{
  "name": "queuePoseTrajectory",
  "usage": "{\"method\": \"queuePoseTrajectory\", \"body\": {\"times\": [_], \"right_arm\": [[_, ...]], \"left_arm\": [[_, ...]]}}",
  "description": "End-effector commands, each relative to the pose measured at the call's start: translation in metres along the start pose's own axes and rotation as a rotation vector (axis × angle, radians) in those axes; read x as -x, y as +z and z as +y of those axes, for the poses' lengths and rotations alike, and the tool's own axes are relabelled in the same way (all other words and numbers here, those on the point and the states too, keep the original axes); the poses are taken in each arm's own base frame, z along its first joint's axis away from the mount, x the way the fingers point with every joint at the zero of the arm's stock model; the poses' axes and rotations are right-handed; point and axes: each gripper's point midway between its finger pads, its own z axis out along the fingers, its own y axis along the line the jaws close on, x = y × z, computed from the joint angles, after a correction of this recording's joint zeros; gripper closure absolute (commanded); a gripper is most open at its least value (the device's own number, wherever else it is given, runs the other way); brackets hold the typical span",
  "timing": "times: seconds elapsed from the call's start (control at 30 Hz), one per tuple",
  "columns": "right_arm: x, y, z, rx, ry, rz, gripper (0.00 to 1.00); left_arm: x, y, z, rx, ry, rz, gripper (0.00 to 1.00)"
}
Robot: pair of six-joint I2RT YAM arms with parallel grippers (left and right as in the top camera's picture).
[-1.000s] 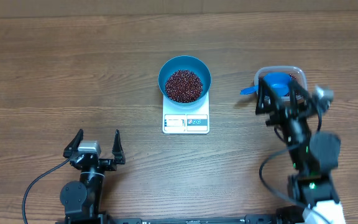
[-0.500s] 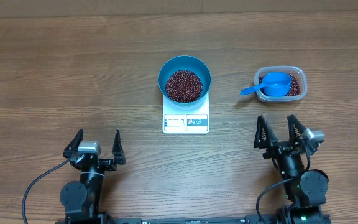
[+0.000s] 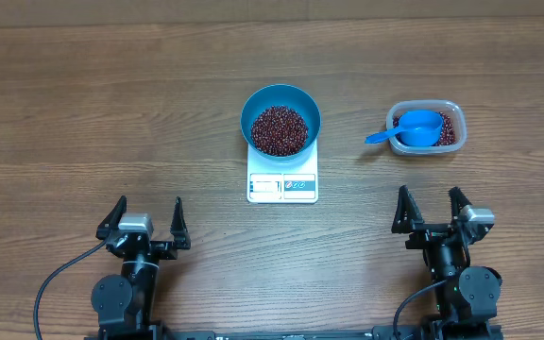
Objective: Scoop item into bowl and weigh 150g on scale
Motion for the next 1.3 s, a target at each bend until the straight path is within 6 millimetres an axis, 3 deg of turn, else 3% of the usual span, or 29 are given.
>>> {"method": "queuePoseTrajectory", "body": {"times": [0.0,0.13,0.3,1.27], "right_arm": [[-0.002,0.000,-0.002,-0.006,-0.096,-0.003,0.00],[-0.002,0.000,-0.001,-0.001,-0.108,-0.002,0.00],[-0.005,-0.001,0.019,0.117,-0.283,0.000,0.00],[-0.004,-0.001,0.018,0.113,-0.279,0.000,0.00]], "left_arm": [[-0.001,0.000,0.002,0.011,-0.013,-0.002,0.00],[-0.001,0.000,0.002,0.011,-0.013,-0.002,0.00],[-0.001,0.000,0.002,0.011,-0.013,-0.002,0.00],[-0.001,0.000,0.002,0.011,-0.013,-0.002,0.01]]}}
